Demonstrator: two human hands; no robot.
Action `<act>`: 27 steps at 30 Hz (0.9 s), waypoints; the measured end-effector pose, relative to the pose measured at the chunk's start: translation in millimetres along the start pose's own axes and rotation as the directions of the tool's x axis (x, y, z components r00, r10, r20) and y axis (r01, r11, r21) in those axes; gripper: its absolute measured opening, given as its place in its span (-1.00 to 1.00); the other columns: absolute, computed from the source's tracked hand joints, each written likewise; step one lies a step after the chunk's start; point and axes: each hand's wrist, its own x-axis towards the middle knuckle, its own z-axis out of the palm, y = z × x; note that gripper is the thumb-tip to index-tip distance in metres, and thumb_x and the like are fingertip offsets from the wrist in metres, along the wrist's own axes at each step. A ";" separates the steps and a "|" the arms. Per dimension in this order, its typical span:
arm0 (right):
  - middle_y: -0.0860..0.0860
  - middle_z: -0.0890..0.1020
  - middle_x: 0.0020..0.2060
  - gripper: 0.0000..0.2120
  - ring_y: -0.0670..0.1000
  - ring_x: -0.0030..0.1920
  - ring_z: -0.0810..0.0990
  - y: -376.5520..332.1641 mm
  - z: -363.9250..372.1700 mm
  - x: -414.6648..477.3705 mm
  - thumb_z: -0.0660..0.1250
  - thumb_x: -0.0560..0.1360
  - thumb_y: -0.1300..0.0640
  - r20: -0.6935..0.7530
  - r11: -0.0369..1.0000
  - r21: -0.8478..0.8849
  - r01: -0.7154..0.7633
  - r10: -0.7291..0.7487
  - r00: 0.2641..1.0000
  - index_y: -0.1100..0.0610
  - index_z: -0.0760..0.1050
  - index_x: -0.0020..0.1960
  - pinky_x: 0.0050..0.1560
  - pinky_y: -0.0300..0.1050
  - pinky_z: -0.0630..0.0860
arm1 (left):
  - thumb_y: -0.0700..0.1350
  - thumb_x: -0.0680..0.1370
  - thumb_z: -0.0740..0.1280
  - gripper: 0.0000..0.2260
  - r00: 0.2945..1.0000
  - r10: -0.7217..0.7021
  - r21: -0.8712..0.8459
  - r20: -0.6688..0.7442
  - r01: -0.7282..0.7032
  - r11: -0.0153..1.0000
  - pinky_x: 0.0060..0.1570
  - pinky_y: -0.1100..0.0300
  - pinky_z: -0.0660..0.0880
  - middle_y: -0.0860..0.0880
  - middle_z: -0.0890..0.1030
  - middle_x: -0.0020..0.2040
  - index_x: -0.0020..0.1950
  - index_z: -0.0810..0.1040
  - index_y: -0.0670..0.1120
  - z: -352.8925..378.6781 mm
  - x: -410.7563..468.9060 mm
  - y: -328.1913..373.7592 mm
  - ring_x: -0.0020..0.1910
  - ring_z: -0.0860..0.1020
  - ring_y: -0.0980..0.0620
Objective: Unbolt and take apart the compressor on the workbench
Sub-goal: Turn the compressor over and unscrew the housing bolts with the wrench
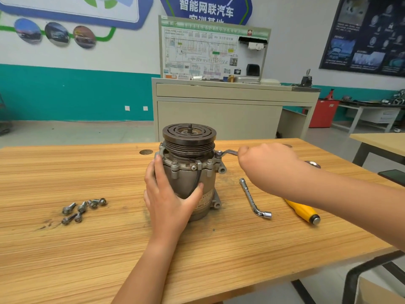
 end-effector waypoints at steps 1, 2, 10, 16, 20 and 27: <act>0.00 0.25 -0.41 -0.75 -0.04 -0.48 0.22 -0.4 -1.8 -0.2 0.12 0.51 0.37 0.011 1.000 -0.021 0.019 -0.018 1.000 0.23 0.37 0.17 -0.57 -0.19 0.14 | 0.06 0.32 0.53 -0.07 1.000 0.000 0.001 0.000 0.000 1.000 0.35 -0.19 0.23 -0.11 0.19 0.46 0.53 0.07 -0.09 0.1 0.0 0.1 0.43 0.21 -0.06; -0.01 0.25 -0.41 -0.76 -0.04 -0.49 0.23 -0.5 -1.1 0.3 0.12 0.52 0.36 0.013 0.999 -0.032 0.029 -0.028 1.000 0.23 0.37 0.17 -0.58 -0.19 0.14 | 0.06 0.32 0.52 -0.07 1.000 -0.001 0.001 -0.001 0.001 1.000 0.34 -0.18 0.23 -0.11 0.19 0.46 0.53 0.07 -0.09 0.0 -0.1 -0.2 0.43 0.21 -0.05; -0.04 0.43 -0.36 -0.89 -0.01 -0.38 0.43 36.1 48.2 47.4 0.12 0.55 0.24 -0.104 0.995 -0.055 0.081 -0.087 0.991 0.14 0.35 0.06 -0.47 -0.19 0.28 | 0.06 0.31 0.52 -0.05 1.000 0.008 0.001 -0.007 -0.008 1.000 0.35 -0.19 0.24 -0.11 0.19 0.46 0.54 0.05 -0.08 1.8 0.1 -0.9 0.44 0.21 -0.07; 0.10 0.52 0.24 -0.63 0.08 0.22 0.48 10.8 61.9 108.6 0.09 0.54 0.34 -0.408 0.958 0.193 0.212 -0.118 0.905 0.19 0.39 0.31 0.24 -0.11 0.32 | 0.07 0.29 0.53 -0.05 1.000 0.018 0.018 -0.025 -0.017 1.000 0.32 -0.17 0.25 -0.12 0.22 0.44 0.53 0.08 -0.09 2.3 1.4 -1.4 0.42 0.24 -0.07; 0.12 0.62 -0.08 -0.74 0.16 -0.06 0.56 12.0 57.3 84.9 0.06 0.61 0.17 -0.449 0.865 0.500 0.041 0.219 0.866 0.18 0.43 0.21 -0.14 0.01 0.45 | 0.07 0.31 0.52 -0.05 1.000 0.020 0.022 -0.010 -0.020 1.000 0.33 -0.15 0.23 -0.11 0.19 0.45 0.54 0.06 -0.08 2.4 2.2 -2.7 0.44 0.21 -0.06; -0.05 0.37 -0.42 -0.77 0.04 -0.37 0.38 14.5 40.1 1.3 0.04 0.61 0.10 -0.213 0.838 0.534 -0.112 0.262 0.941 0.08 0.35 0.21 -0.46 -0.12 0.18 | 0.07 0.31 0.52 -0.06 1.000 0.009 0.019 -0.010 -0.009 1.000 0.34 -0.17 0.22 -0.12 0.20 0.45 0.53 0.06 -0.08 1.5 1.2 -1.8 0.44 0.20 -0.06</act>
